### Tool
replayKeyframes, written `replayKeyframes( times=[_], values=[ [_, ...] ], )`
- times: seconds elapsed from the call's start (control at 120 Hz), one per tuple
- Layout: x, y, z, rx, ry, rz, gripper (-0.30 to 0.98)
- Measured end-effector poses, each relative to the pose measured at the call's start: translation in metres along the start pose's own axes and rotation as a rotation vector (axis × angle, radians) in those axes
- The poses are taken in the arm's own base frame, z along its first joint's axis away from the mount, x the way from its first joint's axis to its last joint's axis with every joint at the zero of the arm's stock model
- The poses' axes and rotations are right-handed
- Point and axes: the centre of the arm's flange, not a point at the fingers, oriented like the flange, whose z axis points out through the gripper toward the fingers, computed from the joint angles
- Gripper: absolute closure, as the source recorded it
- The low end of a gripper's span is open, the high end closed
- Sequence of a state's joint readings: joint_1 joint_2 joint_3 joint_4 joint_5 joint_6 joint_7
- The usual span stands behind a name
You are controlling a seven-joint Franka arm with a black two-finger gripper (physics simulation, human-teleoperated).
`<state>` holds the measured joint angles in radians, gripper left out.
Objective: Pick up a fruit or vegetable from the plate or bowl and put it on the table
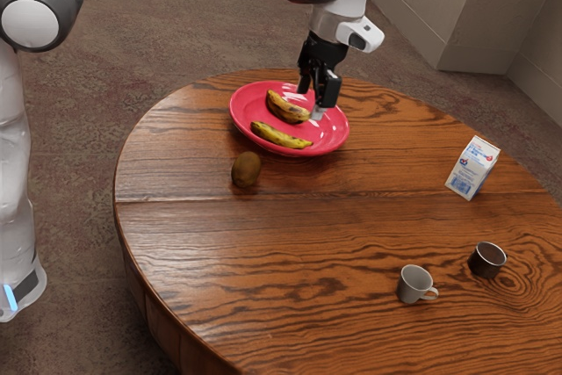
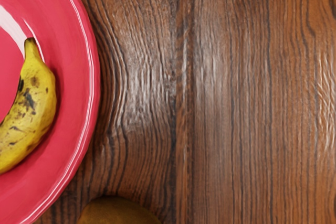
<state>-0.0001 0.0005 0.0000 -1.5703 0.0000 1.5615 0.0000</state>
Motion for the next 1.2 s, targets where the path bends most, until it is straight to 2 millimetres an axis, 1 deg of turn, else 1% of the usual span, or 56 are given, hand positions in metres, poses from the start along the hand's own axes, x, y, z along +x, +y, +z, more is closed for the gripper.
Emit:
replayKeyframes(
  times=[0.008, 0.025, 0.033, 0.042, 0.05, 0.058, 0.067, 0.075, 0.083, 0.092, 0.1, 0.117, 0.142, 0.167, 0.208, 0.258, 0.442, 0.608, 0.642, 0.658, 0.675, 0.742, 0.767, 0.792, 0.817, 0.85, 0.883, 0.908, 0.933, 0.967, 1.0, 1.042, 1.075, 1.125, 1.142, 1.2],
  values=[
    [0.000, 0.000, 0.000, 0.000, 0.000, 0.000, 0.00],
    [0.033, 0.006, 0.012, -0.016, -0.016, 0.018, 0.01],
    [0.045, 0.000, 0.017, -0.008, -0.021, 0.005, 0.01],
    [0.054, -0.021, 0.020, 0.004, -0.025, -0.030, 0.02],
    [0.059, -0.054, 0.021, 0.017, -0.026, -0.087, 0.03],
    [0.059, -0.095, 0.021, 0.029, -0.025, -0.153, 0.03],
    [0.054, -0.136, 0.018, 0.041, -0.023, -0.218, 0.03],
    [0.047, -0.172, 0.015, 0.051, -0.021, -0.275, 0.02],
    [0.039, -0.202, 0.012, 0.059, -0.019, -0.321, 0.02],
    [0.032, -0.225, 0.009, 0.066, -0.017, -0.357, 0.02],
    [0.025, -0.245, 0.006, 0.072, -0.016, -0.384, 0.02],
    [0.013, -0.272, 0.001, 0.080, -0.014, -0.419, 0.02],
    [0.001, -0.296, -0.004, 0.083, -0.014, -0.439, 0.01],
    [-0.007, -0.309, -0.007, 0.079, -0.015, -0.436, 0.01],
    [-0.014, -0.318, -0.009, 0.065, -0.019, -0.405, 0.01],
    [-0.017, -0.321, -0.010, 0.045, -0.023, -0.352, 0.01],
    [-0.019, -0.318, -0.007, -0.004, -0.037, -0.158, 0.00],
    [-0.020, -0.317, -0.006, -0.025, -0.041, -0.023, 0.00],
    [-0.021, -0.317, -0.011, -0.021, -0.034, -0.001, 0.00],
    [-0.022, -0.314, -0.019, -0.013, -0.023, 0.014, 0.00],
    [-0.024, -0.311, -0.032, -0.002, -0.004, 0.033, 0.00],
    [-0.045, -0.283, -0.094, 0.006, 0.115, 0.141, 0.00],
    [-0.048, -0.264, -0.113, 0.009, 0.148, 0.196, 0.00],
    [-0.046, -0.241, -0.125, 0.009, 0.166, 0.255, 0.00],
    [-0.039, -0.212, -0.132, 0.007, 0.172, 0.324, 0.00],
    [-0.030, -0.172, -0.138, 0.004, 0.171, 0.417, 0.00],
    [-0.025, -0.146, -0.140, 0.001, 0.166, 0.482, 0.00],
    [-0.024, -0.134, -0.141, 0.001, 0.162, 0.515, 0.00],
    [-0.024, -0.128, -0.142, 0.002, 0.160, 0.538, 0.00],
    [-0.029, -0.121, -0.149, 0.003, 0.167, 0.572, 0.00],
    [-0.032, -0.110, -0.153, 0.009, 0.165, 0.611, 0.00],
    [-0.032, -0.090, -0.156, 0.024, 0.153, 0.666, 0.00],
    [-0.031, -0.077, -0.155, 0.031, 0.141, 0.701, 0.00],
    [-0.024, -0.059, -0.143, 0.028, 0.105, 0.753, 0.00],
    [-0.020, -0.052, -0.134, 0.020, 0.087, 0.773, 0.00],
    [-0.003, -0.015, -0.085, -0.029, -0.006, 0.862, 0.00]
  ],
)
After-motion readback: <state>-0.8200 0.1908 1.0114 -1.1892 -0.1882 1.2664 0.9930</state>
